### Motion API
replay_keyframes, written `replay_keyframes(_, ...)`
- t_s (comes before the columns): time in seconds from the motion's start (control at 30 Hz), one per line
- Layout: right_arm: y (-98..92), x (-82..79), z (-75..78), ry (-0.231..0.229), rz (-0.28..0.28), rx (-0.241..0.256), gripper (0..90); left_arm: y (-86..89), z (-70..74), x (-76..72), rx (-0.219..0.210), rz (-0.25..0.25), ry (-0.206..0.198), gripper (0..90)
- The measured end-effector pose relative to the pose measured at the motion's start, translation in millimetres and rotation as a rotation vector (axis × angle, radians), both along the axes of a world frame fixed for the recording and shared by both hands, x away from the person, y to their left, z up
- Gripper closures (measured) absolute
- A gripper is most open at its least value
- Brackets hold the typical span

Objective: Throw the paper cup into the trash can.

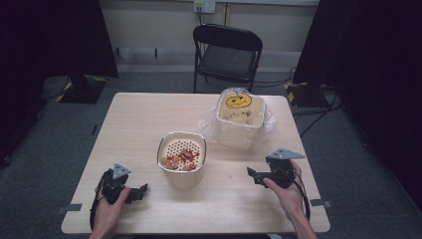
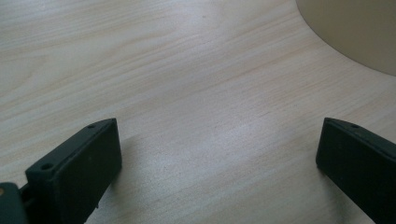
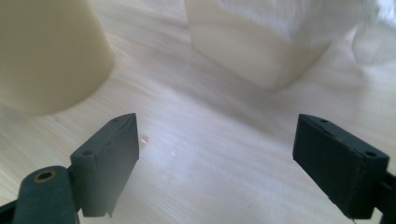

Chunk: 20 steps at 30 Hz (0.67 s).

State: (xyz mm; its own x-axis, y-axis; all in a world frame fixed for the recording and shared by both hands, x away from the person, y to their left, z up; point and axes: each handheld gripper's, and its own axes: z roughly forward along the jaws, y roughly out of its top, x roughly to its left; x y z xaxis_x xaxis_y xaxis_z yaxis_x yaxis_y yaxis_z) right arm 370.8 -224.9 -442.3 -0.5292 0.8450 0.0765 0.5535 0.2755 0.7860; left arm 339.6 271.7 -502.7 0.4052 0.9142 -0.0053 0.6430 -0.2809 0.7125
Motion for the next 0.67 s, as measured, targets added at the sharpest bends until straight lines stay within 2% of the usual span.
replay_keyframes(0.03,-2.3,-0.5,-10.4,0.019,-0.015,-0.029,14.2,-0.1,-0.1,0.0,-0.002,0.001,0.001,0.0)
replay_keyframes(0.17,-5.8,-0.9,-24.1,0.048,-0.030,-0.020,14.2,0.0,0.0,0.0,0.000,0.000,0.000,0.0)
replay_keyframes(0.23,-6.2,-0.5,-33.4,0.066,-0.031,-0.039,14.4,-0.1,-0.1,-0.1,-0.001,0.001,0.001,0.0)
replay_keyframes(0.27,-6.2,0.2,-37.4,0.071,-0.036,-0.065,14.4,0.0,0.0,-0.1,0.001,0.001,0.000,0.0)
replay_keyframes(0.37,-8.6,4.2,-49.2,0.099,-0.051,-0.080,14.3,-0.1,-0.1,-0.1,-0.002,0.001,0.000,0.0)
replay_keyframes(0.43,-8.7,3.6,-53.6,0.069,-0.057,-0.118,14.2,0.0,0.0,-0.1,0.000,0.001,0.000,0.0)
replay_keyframes(0.5,-9.1,2.8,-54.1,0.066,-0.069,-0.100,14.1,-0.1,-0.1,-0.1,-0.001,0.002,0.000,0.0)
replay_keyframes(0.57,-7.4,0.7,-56.6,0.036,-0.070,-0.125,12.9,0.0,0.0,-0.1,0.000,0.001,0.000,0.0)
replay_keyframes(0.67,-7.2,0.0,-57.4,0.029,-0.077,-0.125,12.8,-0.1,-0.2,-0.1,-0.002,0.002,0.001,0.0)
